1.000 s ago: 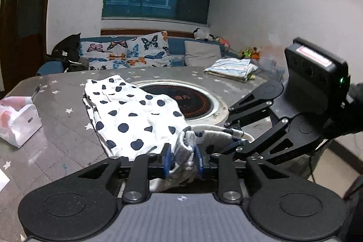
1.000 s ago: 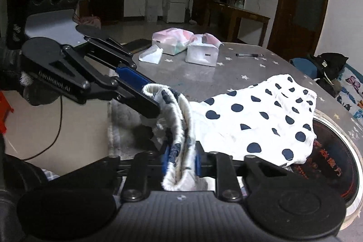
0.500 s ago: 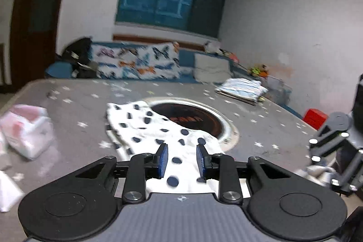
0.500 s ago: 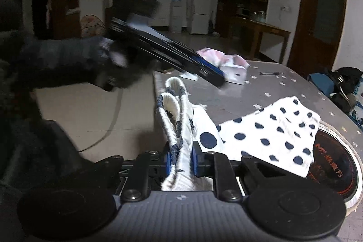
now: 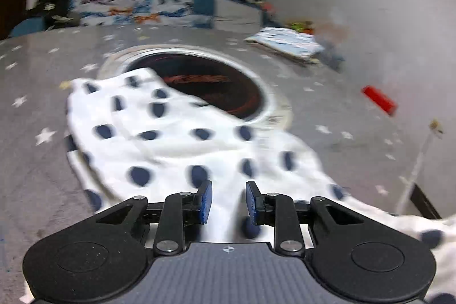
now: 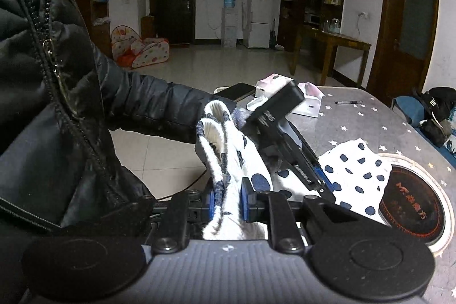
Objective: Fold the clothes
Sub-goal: 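Carry the cuff with the right gripper over the pants toward the waistband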
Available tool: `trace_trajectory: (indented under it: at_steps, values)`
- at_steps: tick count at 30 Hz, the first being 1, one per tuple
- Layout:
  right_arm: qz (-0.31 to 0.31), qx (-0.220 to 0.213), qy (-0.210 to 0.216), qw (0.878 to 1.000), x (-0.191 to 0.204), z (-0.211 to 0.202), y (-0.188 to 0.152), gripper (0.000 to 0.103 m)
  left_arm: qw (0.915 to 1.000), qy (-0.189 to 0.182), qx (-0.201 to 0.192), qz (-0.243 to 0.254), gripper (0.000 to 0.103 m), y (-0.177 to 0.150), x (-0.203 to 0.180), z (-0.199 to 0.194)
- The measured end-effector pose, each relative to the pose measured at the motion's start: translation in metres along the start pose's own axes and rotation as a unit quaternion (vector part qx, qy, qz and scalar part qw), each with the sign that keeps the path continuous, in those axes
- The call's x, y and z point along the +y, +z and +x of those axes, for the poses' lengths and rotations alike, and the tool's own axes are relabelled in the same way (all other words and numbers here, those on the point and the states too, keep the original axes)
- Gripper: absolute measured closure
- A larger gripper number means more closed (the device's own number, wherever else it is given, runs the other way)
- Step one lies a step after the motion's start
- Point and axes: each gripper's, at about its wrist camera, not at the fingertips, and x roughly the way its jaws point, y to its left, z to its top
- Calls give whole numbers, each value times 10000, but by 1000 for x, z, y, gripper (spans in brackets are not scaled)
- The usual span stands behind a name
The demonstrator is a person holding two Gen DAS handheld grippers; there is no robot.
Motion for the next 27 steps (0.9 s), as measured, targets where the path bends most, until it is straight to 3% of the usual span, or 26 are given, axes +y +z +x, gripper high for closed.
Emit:
trace_trajectory:
  at_steps: [4, 8, 11, 22, 27]
  values:
    - [48, -13, -28, 10000, -7, -3, 0, 88, 9981, 419, -331, -324, 79, -1, 13, -19]
    - [46, -71, -69, 9999, -17, -2, 5, 88, 9985, -17, -474, -285, 78, -7, 11, -32]
    - [49, -150, -203, 9997, -28, 0, 10, 88, 9998, 96, -153, -86, 79, -17, 8, -23]
    - [316, -668, -647, 9952, -94, 7, 46, 88, 9914, -249, -549, -1165, 79, -35, 53, -54]
    - [425, -715, -694, 9941, -146, 38, 66, 88, 9867, -471, -639, -1419, 79, -45, 64, -63]
